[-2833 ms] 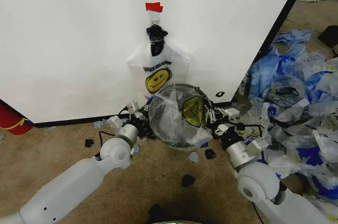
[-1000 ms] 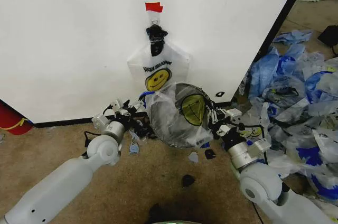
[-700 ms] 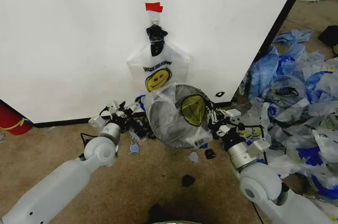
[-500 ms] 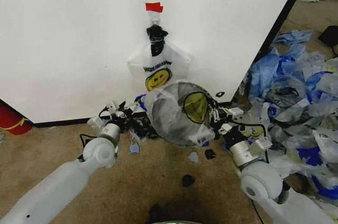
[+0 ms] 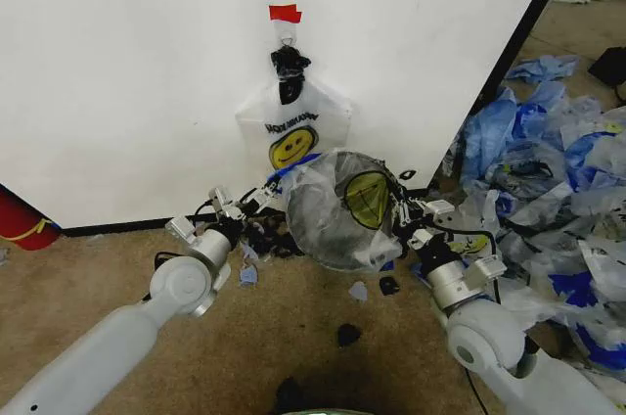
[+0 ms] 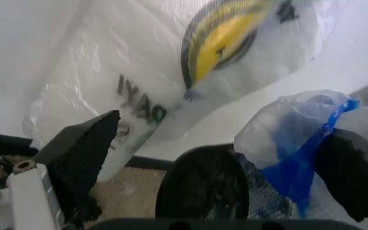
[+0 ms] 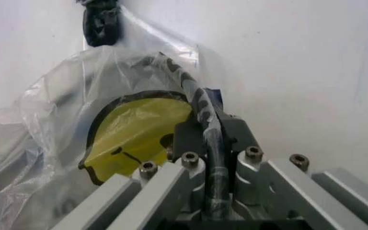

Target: Pick up the garbage bag from the wall and place it over the trash bin.

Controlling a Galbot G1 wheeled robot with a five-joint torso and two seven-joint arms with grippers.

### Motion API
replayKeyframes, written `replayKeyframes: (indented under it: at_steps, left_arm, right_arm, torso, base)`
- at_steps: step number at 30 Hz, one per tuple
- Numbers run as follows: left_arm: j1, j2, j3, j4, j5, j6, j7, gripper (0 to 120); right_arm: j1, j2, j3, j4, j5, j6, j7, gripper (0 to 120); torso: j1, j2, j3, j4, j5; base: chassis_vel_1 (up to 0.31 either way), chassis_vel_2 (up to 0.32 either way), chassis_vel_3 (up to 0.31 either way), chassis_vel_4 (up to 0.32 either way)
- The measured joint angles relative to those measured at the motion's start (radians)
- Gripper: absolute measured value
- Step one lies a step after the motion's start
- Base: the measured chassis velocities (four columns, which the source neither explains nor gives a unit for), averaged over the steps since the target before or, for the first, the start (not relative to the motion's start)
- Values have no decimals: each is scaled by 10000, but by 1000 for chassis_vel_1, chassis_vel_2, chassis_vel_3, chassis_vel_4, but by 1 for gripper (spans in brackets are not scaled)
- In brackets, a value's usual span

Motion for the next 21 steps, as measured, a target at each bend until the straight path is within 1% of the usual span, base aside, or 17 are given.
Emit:
replayKeyframes:
  at_steps: [3, 7, 12, 17, 19, 21]
  left_arm:
    - [49, 115, -13, 41, 140, 210, 204, 100]
    - [195, 342, 3, -111, 310, 634, 430, 100]
    - [277, 630, 32, -205, 453, 869, 659, 100]
    - [607, 739, -85, -367, 616, 852, 906, 100]
    - [701, 699, -213, -377, 714, 623, 908, 100]
    - [785, 671, -444, -381, 837, 224, 837, 100]
  right_arm:
    - [0, -5, -34, -125, -57, -1, -3, 0]
    - [74, -12, -95, -293, -105, 0, -24, 0]
    - [144, -14, -148, -442, -110, 6, -34, 0]
    - [177, 34, -153, -560, -110, 33, -38, 0]
    - [193, 83, -153, -609, -117, 38, -6, 0]
    - [210, 143, -148, -675, -191, 45, 91, 0]
  torso:
    - [0, 0, 0, 0, 2]
    - [0, 0, -1, 0, -1]
    - [0, 0, 0, -1, 1]
    - [0, 0, 0, 1, -2]
    - [0, 0, 0, 0, 2]
    - [0, 0, 0, -1, -3]
  base:
    - [0, 0, 0, 0]
    - [0, 0, 0, 0]
    - [0, 0, 0, 0]
    - [0, 0, 0, 0]
    - [0, 0, 0, 0]
    - [0, 0, 0, 0]
